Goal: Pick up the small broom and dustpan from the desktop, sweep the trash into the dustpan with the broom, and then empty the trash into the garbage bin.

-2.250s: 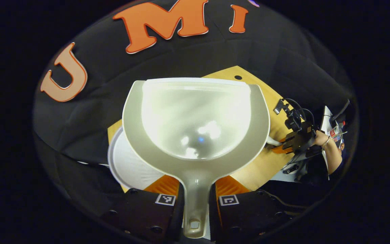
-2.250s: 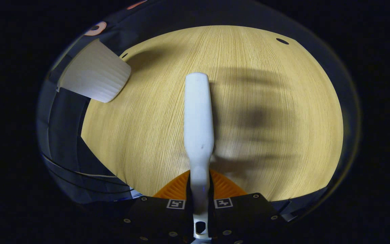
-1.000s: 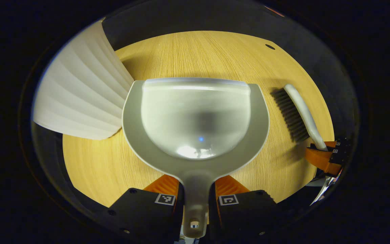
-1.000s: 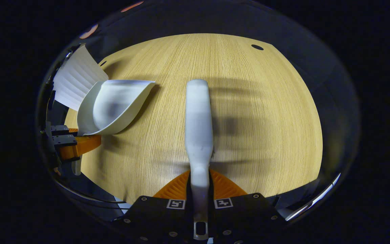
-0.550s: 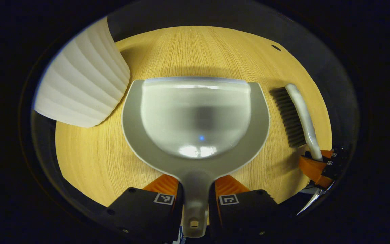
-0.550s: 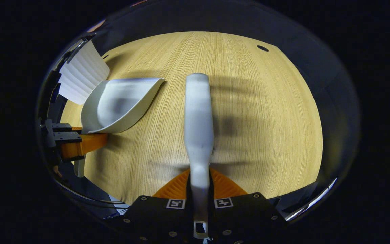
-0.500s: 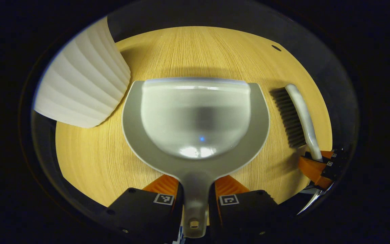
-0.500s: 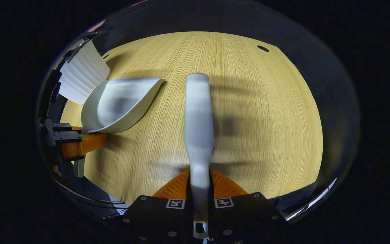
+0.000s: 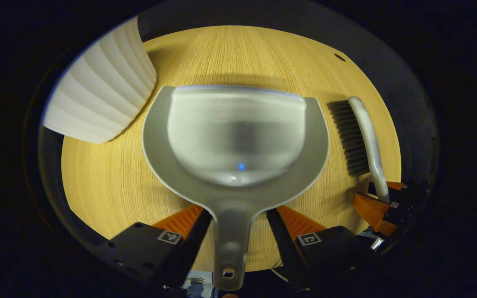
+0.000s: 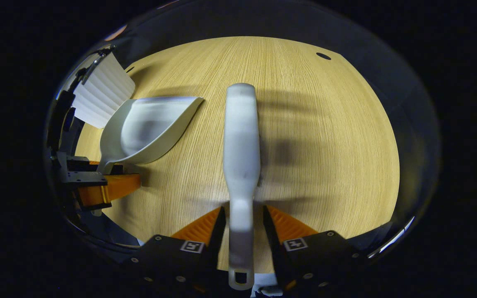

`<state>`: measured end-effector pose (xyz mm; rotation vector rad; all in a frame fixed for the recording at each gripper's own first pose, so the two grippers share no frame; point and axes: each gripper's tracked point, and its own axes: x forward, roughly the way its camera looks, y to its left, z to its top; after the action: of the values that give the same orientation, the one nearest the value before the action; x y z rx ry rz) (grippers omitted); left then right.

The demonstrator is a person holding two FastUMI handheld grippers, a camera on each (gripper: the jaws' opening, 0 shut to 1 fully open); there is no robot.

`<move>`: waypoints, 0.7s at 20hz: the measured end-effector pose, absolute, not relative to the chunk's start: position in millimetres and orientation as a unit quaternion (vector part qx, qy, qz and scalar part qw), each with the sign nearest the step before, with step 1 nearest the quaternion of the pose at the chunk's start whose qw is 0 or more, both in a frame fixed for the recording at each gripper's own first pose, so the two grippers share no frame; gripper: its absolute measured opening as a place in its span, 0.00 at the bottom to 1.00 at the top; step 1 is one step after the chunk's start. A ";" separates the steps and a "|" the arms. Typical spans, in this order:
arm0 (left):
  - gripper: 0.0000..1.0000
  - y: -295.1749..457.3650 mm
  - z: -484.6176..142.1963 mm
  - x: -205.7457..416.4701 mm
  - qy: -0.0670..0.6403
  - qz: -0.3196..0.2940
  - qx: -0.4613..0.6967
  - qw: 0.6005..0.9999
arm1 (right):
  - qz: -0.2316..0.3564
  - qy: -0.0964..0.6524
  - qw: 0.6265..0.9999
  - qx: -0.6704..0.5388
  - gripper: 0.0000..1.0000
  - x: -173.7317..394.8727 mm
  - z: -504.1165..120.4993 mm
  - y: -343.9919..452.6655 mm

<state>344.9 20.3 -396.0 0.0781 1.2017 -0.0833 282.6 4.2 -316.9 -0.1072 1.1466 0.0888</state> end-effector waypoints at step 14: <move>1.00 25.9 -296.3 327.4 0.424 -0.058 0.030 0.903 | 0.039 0.418 0.907 0.011 0.97 302.1 -207.6 7.0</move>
<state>327.4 25.9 -296.3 0.0620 0.8765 -0.1196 302.1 7.0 -207.6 0.0230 0.8631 0.0800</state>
